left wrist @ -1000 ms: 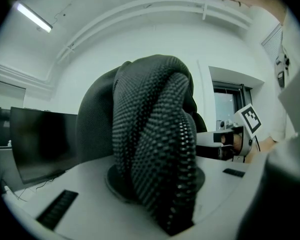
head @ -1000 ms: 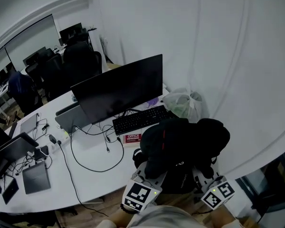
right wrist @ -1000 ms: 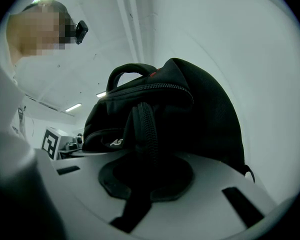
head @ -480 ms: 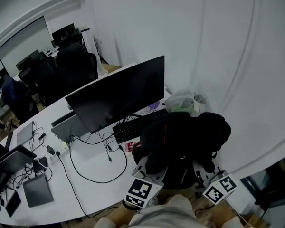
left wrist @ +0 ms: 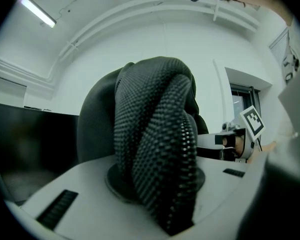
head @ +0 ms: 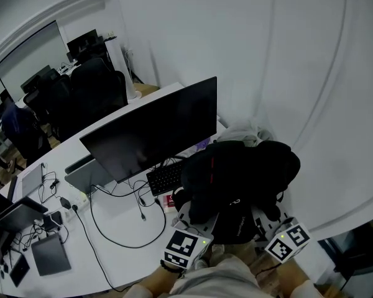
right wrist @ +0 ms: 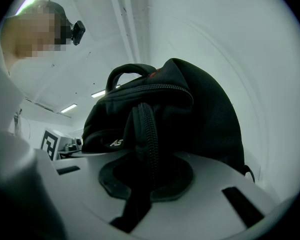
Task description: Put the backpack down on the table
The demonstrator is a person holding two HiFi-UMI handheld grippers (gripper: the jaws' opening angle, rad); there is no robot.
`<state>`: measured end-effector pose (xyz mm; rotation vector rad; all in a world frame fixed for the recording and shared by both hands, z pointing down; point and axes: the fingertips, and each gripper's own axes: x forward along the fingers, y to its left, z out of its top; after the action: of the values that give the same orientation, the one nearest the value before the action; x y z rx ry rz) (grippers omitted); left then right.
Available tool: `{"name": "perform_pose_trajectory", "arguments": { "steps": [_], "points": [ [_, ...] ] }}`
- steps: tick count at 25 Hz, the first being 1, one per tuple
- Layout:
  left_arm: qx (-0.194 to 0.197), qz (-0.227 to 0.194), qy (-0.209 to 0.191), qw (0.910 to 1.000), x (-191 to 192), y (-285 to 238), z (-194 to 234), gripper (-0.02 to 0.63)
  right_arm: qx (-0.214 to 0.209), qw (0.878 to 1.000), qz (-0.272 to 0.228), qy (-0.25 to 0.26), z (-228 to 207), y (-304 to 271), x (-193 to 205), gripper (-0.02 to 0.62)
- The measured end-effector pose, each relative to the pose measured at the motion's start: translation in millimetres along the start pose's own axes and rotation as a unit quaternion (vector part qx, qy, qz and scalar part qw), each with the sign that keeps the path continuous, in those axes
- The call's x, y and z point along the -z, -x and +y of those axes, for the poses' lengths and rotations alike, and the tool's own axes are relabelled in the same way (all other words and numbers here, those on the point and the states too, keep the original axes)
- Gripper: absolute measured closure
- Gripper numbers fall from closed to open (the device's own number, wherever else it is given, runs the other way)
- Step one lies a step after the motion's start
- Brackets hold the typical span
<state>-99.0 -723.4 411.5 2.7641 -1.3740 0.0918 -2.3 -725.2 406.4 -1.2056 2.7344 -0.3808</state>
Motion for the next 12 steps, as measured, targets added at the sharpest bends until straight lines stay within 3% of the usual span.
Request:
{"name": "perform_pose_trajectory", "arguments": {
  "steps": [12],
  "points": [
    [-0.033, 0.012, 0.017, 0.9992, -4, -83, 60, 0.548, -0.021, 1.0, 0.015, -0.005, -73, -79, -18, 0.554]
  ]
}}
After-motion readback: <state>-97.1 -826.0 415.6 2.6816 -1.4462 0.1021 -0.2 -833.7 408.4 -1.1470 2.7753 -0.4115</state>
